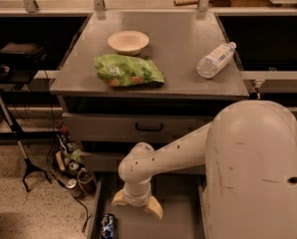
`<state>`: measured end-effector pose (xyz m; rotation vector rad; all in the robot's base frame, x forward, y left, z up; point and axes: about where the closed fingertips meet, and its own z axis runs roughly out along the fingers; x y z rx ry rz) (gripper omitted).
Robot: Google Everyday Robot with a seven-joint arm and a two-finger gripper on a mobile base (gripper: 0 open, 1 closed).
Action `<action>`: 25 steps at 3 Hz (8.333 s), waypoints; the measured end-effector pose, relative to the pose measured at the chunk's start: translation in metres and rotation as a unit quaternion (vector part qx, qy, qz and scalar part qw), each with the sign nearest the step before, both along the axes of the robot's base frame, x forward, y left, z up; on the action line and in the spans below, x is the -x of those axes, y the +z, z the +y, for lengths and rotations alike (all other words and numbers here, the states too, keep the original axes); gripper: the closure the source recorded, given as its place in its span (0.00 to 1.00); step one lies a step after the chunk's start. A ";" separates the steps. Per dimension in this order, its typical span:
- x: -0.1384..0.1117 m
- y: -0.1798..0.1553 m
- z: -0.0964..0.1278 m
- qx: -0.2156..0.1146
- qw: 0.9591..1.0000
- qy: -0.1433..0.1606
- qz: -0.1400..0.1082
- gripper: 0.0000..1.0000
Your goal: Pick pepsi can from bottom drawer and place on counter
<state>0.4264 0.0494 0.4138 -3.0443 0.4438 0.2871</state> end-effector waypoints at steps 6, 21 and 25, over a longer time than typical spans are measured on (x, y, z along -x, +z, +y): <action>-0.033 -0.157 0.079 -0.049 0.996 0.070 -0.008 0.00; -0.050 -0.309 0.138 -0.051 0.995 0.088 0.000 0.65; -0.046 -0.208 0.084 -0.016 0.997 0.063 -0.032 1.00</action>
Offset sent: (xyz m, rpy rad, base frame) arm 0.0113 0.0585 -0.0353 0.0989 -0.1012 0.1282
